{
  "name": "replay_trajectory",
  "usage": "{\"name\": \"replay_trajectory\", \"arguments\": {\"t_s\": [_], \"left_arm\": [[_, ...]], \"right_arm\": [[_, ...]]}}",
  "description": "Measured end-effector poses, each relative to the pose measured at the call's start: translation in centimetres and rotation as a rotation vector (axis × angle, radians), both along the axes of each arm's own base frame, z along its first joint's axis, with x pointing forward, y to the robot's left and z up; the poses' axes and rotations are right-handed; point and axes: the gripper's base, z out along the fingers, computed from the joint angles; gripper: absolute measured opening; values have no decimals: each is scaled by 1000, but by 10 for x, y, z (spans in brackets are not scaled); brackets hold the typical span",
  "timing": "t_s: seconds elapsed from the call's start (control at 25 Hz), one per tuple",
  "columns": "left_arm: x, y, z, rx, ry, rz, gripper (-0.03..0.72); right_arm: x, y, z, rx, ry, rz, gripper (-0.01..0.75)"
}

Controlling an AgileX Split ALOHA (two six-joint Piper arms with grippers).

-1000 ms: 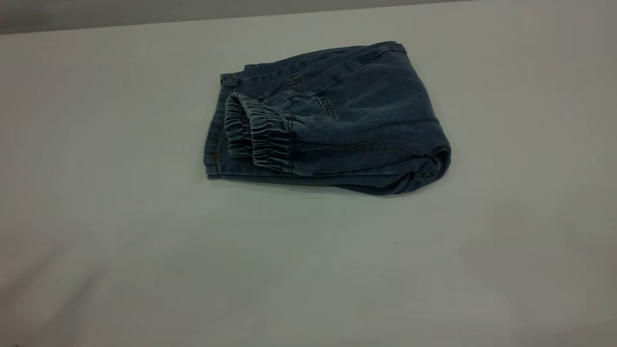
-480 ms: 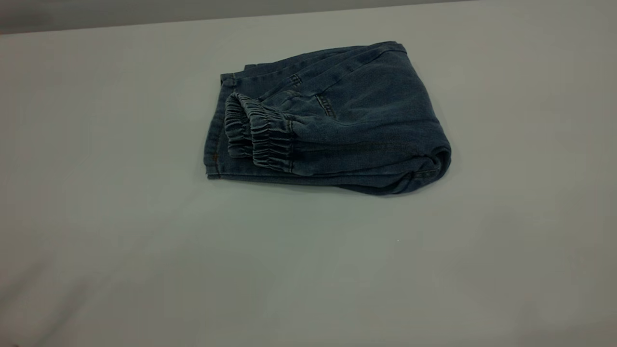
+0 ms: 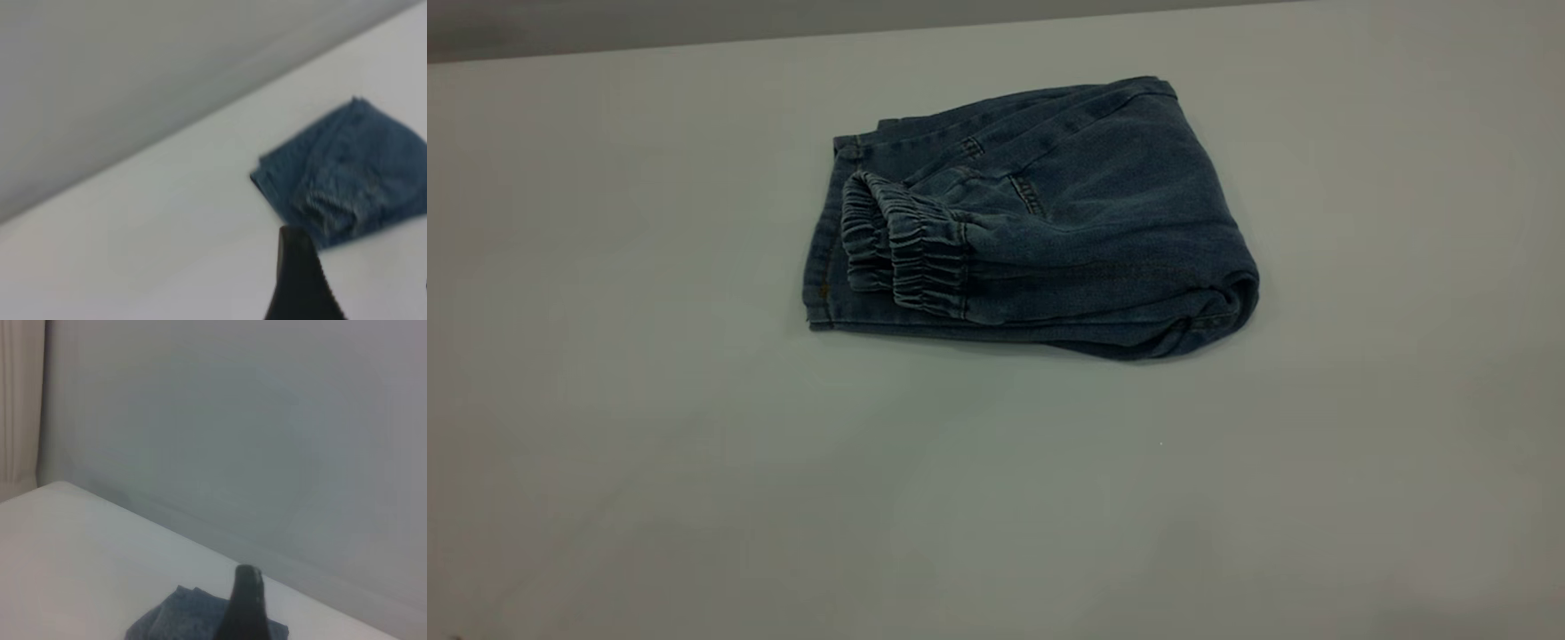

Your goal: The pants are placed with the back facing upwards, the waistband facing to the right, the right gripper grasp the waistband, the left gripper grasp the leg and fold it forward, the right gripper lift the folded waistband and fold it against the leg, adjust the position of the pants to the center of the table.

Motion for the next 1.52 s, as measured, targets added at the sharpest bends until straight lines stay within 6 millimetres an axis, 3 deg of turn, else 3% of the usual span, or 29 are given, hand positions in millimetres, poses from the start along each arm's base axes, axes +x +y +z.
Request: {"name": "replay_trajectory", "arguments": {"t_s": [0.24,0.48,0.8,1.0,1.16,1.52], "left_arm": [[-34,20,-53,1,10,0,411],[-57,32,-97,-20,5,1,411],[-50,19,-138,-36,149,-40,411],[-41,12,-162,-22,198,-49,411],[-36,9,-176,-13,225,-44,411],[-35,5,-174,-80,216,-52,411]], "right_arm": [[-6,0,-37,25,34,-4,557],[15,-4,-81,-8,146,-61,557],[62,-9,-137,-65,344,-134,557],[79,-13,-164,-106,405,-180,557],[85,-14,-172,-107,411,-192,557],[86,-14,-175,-85,430,-198,557]]}}
